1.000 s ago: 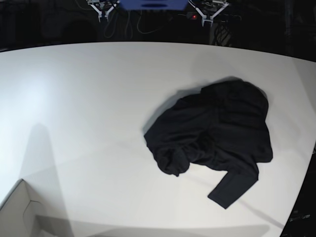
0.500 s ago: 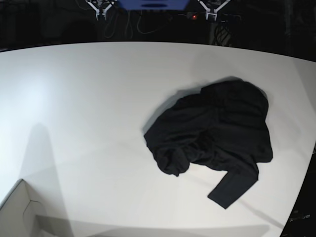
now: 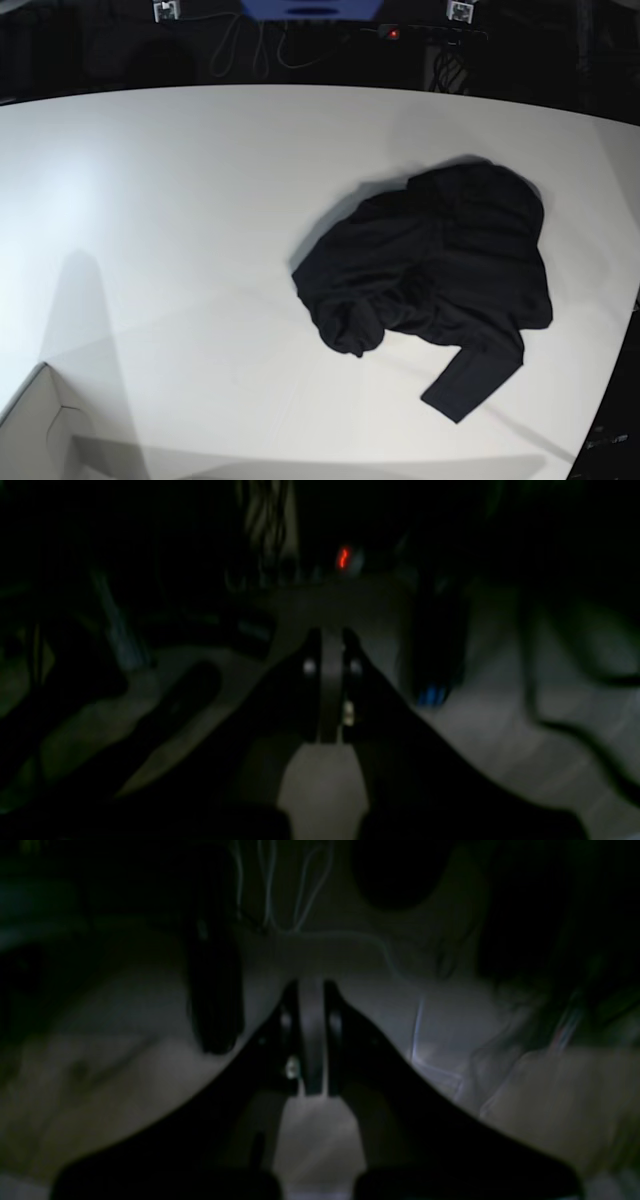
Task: Layout the t-shirt on the table in an organized manner, then fold the t-shirt properly
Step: 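Reach the right gripper down and grasp the edge of the black shirt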
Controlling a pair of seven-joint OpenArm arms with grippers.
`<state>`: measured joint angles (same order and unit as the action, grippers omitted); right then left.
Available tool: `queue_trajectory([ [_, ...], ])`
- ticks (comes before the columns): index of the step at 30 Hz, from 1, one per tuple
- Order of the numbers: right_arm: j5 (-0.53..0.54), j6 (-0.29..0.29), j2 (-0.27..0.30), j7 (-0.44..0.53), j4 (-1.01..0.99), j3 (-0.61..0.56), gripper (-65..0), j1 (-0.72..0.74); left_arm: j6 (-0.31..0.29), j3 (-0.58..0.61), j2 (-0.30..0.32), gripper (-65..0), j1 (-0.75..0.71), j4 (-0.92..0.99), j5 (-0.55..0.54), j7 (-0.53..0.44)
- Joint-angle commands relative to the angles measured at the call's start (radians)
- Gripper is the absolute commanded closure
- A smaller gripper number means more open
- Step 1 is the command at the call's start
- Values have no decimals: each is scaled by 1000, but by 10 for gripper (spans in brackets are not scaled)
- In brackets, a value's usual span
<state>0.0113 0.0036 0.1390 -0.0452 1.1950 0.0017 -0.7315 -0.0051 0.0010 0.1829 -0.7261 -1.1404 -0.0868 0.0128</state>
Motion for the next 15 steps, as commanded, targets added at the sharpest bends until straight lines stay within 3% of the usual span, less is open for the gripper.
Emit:
queue_trajectory([
  [1, 2, 5, 12, 1, 62, 4, 0, -49, 1, -2, 14, 0, -42, -60, -29, 3],
  [6, 2, 5, 17, 1, 366, 82, 0, -168, 7, -3, 109, 0, -132, -364, -202, 125],
  [9, 2, 5, 17, 1, 515, 117, 0, -205, 9, -5, 175, 0, -175, -521, -298, 144],
  [15, 2, 5, 4, 1, 704, 172, 0, -202, 11, -177, 191, 0, -237, -768, -408, 154],
])
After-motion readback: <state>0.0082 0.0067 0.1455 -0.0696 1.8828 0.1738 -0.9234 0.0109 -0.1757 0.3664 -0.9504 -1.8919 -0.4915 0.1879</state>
